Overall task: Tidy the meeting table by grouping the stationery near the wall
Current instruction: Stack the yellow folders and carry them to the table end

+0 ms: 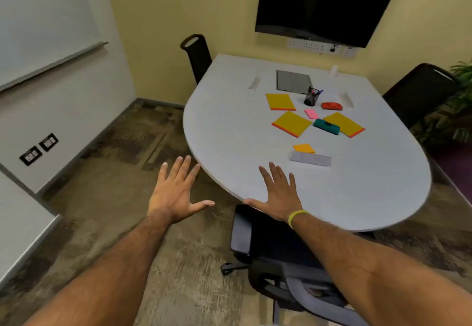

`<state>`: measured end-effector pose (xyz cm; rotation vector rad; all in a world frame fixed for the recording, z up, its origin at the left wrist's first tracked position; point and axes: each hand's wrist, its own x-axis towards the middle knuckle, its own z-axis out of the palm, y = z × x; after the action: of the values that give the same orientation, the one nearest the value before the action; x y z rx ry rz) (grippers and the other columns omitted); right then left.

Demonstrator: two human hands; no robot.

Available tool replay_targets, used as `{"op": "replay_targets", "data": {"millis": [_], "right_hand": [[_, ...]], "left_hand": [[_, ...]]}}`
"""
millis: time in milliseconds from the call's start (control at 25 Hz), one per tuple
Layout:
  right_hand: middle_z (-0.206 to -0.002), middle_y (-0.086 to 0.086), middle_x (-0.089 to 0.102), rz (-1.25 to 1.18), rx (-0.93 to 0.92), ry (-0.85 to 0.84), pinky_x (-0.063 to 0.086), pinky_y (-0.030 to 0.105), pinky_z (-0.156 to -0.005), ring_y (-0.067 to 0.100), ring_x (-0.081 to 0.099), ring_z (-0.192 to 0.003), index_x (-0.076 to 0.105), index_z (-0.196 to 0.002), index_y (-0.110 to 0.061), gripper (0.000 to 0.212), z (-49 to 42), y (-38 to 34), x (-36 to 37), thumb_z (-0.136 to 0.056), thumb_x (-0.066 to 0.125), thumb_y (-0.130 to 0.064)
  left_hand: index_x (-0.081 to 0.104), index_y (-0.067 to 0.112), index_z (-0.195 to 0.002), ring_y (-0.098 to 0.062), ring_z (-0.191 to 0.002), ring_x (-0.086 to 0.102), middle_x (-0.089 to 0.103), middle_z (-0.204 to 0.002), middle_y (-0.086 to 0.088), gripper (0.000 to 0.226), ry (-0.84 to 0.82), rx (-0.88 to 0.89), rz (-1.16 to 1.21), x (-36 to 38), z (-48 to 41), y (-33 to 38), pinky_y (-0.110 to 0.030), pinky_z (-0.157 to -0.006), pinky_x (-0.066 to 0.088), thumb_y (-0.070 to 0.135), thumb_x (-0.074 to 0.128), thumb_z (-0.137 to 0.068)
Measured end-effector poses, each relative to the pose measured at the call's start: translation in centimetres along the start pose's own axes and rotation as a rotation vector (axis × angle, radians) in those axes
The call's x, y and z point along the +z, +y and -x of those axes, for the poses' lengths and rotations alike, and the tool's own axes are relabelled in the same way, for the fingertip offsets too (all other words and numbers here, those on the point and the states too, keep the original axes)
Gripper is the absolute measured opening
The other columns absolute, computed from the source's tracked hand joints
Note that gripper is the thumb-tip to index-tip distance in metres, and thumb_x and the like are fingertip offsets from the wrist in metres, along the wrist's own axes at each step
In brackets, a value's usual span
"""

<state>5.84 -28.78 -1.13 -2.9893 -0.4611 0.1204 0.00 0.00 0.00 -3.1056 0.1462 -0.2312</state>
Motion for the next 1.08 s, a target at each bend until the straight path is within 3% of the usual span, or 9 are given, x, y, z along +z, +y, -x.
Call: {"op": "replay_targets", "data": {"millis": [160,440,800,1080], "right_hand": [[-0.163,0.001,-0.015,-0.008,-0.047,0.056,-0.009,0.055,-0.118,0.025,-0.009,-0.151,-0.006,-0.154,-0.034,0.119,-4.4,-6.1,0.0,-0.055,0.006,-0.099],[-0.163,0.0,-0.014,-0.046,-0.087,0.007,-0.006,0.06,-0.117,0.026,-0.008,-0.151,-0.005,-0.153,-0.038,0.109,-13.7,-14.9,3.9,-0.066,0.026,-0.095],[-0.164,0.001,-0.012,-0.086,-0.032,-0.061,-0.004,0.064,-0.116,0.029,-0.006,-0.151,-0.005,-0.153,-0.038,0.111,-28.9,-21.6,6.6,-0.064,0.024,-0.097],[-0.164,0.001,-0.012,-0.097,0.083,-0.029,-0.005,0.057,-0.119,0.028,-0.006,-0.151,-0.003,-0.154,-0.037,0.11,-40.6,-24.8,6.7,-0.064,0.023,-0.096]], "left_hand": [[0.009,0.021,-0.155,-0.025,-0.151,-0.004,0.0,-0.164,-0.008,0.114,0.032,-0.07,-0.038,-0.5,-0.5,-5.4,-0.055,-0.12,-0.001,0.096,0.01,-0.068],[0.012,0.021,-0.155,-0.025,-0.151,-0.003,0.003,-0.164,-0.009,0.113,-0.003,-0.106,-0.052,1.8,-4.1,-15.4,-0.056,-0.119,0.002,0.095,0.012,-0.069],[0.017,0.022,-0.154,-0.026,-0.151,0.002,0.007,-0.163,-0.008,0.112,-0.081,-0.115,-0.059,6.0,-15.2,-28.5,-0.057,-0.119,0.002,0.096,0.014,-0.07],[0.009,0.024,-0.155,-0.025,-0.151,-0.005,-0.001,-0.164,-0.007,0.115,-0.16,-0.059,-0.037,9.3,-27.0,-38.3,-0.055,-0.119,-0.003,0.097,0.008,-0.066]]}}
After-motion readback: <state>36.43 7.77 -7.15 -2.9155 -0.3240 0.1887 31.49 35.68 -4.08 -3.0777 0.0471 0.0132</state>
